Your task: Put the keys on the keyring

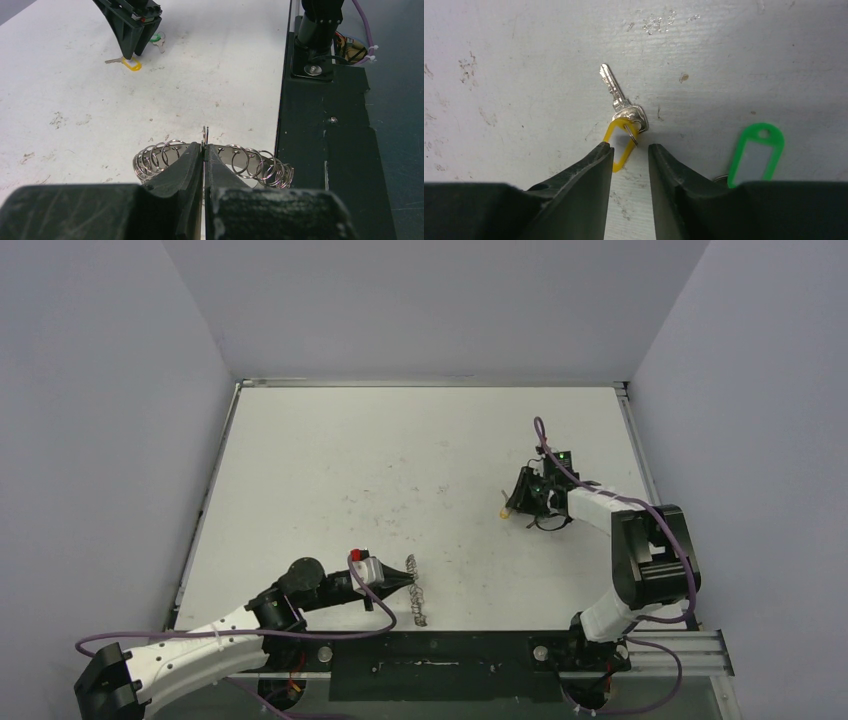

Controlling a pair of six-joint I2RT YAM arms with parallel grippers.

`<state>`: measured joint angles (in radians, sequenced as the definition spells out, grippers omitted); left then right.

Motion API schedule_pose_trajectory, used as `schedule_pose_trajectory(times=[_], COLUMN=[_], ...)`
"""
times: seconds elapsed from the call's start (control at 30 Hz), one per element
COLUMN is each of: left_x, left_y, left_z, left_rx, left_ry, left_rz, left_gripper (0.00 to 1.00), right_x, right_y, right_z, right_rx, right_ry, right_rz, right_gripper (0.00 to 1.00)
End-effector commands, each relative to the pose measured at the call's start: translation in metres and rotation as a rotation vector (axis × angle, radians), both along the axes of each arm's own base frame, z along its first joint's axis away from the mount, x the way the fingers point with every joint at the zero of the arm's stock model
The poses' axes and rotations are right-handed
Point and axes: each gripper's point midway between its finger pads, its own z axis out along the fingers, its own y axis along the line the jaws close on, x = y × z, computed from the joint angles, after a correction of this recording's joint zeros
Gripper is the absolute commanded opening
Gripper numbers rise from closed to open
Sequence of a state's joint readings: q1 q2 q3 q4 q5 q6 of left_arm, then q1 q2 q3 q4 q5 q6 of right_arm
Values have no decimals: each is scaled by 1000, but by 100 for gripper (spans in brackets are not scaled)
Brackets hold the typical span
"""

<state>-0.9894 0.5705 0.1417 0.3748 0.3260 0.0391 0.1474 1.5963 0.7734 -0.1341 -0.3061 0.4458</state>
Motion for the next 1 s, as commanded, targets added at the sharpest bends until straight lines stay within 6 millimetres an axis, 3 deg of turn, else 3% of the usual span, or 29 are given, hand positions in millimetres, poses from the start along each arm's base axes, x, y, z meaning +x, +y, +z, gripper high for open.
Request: schedule_pose_trajectory(times=[0.0, 0.17, 0.4, 0.63, 0.73, 0.97], left_x=[-2, -1, -2, -2, -2, -1], left_y=[-4, -4, -4, -4, -4, -3], left_z=[26, 25, 23, 22, 21, 22], left_rx=[-73, -69, -65, -61, -58, -59], left_ry=[-53, -53, -50, -47, -46, -36], left_rz=[-21, -18, -24, -20, -19, -12], left_gripper=[0, 0, 0, 0, 0, 0], right_x=[26, 30, 34, 33, 31, 26], right_y=[5, 2, 1, 2, -1, 10], right_z=[16, 15, 15, 16, 18, 46], right_rx=[40, 36, 33, 31, 12, 50], right_ry=[-77, -71, -76, -70, -73, -128], right_rz=[18, 14, 16, 31, 37, 98], right_gripper=[28, 21, 20, 1, 0, 0])
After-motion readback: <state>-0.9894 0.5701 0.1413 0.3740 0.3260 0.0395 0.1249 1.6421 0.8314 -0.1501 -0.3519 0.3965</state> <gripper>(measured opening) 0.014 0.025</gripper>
